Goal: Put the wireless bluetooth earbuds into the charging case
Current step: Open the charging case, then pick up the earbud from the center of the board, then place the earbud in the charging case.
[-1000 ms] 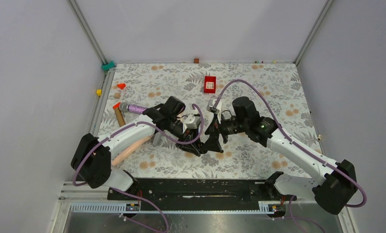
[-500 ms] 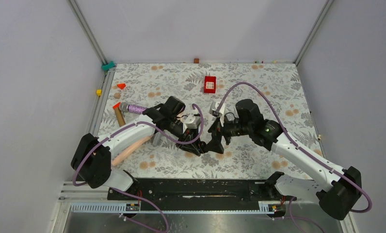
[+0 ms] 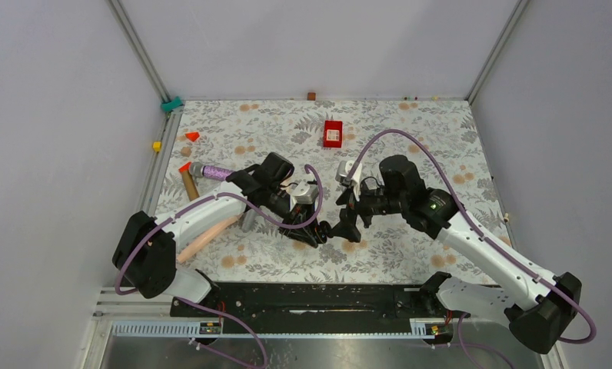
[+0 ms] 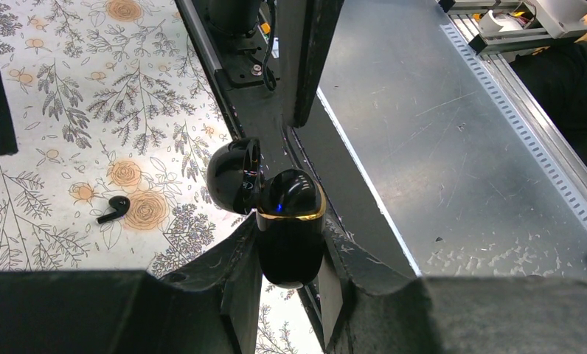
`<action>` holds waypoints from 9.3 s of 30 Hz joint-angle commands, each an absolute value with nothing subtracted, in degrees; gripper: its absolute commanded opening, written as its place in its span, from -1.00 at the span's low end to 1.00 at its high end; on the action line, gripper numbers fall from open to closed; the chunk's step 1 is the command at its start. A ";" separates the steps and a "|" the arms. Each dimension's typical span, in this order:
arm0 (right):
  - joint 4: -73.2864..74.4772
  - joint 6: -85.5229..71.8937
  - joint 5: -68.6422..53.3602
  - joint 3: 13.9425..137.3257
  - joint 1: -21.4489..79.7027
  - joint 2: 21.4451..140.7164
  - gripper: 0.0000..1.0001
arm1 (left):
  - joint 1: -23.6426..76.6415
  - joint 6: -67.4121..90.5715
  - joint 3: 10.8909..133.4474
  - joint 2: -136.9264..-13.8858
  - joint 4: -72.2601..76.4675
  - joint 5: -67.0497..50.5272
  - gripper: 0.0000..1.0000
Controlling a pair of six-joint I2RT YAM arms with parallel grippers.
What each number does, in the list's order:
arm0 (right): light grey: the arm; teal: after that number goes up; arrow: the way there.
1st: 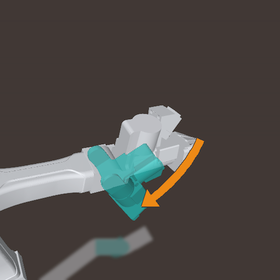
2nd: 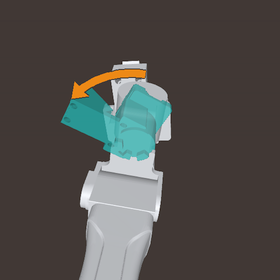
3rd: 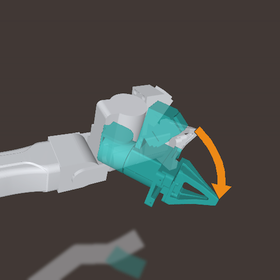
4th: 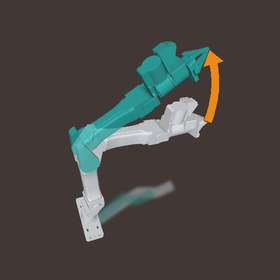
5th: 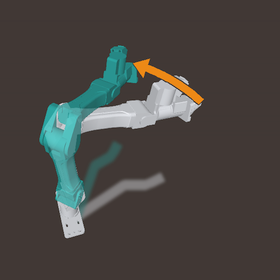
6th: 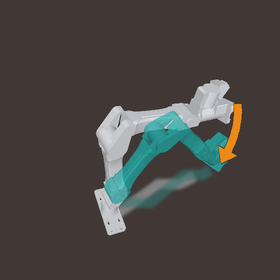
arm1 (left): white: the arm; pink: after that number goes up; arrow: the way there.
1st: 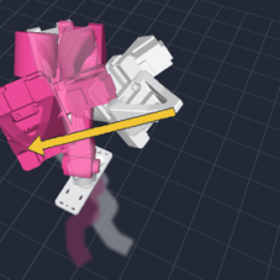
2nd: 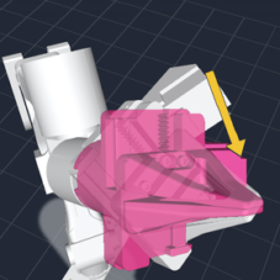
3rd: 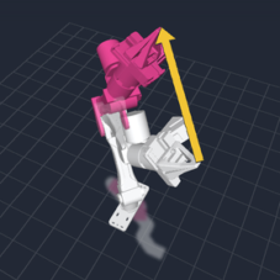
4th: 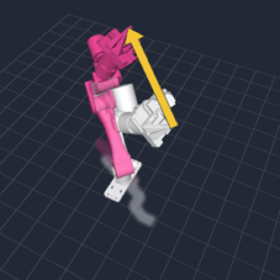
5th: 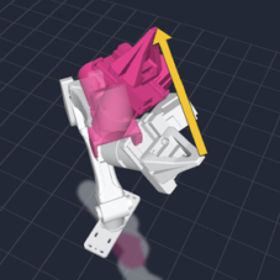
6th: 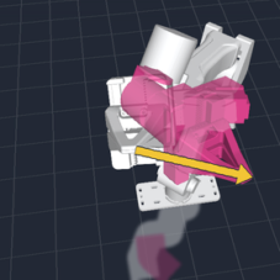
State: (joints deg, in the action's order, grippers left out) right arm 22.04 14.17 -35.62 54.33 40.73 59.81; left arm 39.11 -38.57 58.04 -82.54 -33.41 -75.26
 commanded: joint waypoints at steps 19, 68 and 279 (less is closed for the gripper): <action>33.55 46.15 -24.17 48.68 36.46 57.80 0.93 | 38.63 -44.11 61.31 -78.94 -37.49 -78.62 -1.00; 31.92 26.55 -4.29 53.10 41.57 91.00 0.99 | 35.31 -45.00 61.60 -76.29 -38.21 -78.99 -1.00; 32.09 32.42 10.61 65.43 61.52 64.44 -0.66 | 33.18 6.90 49.96 -81.90 16.71 -69.91 -1.00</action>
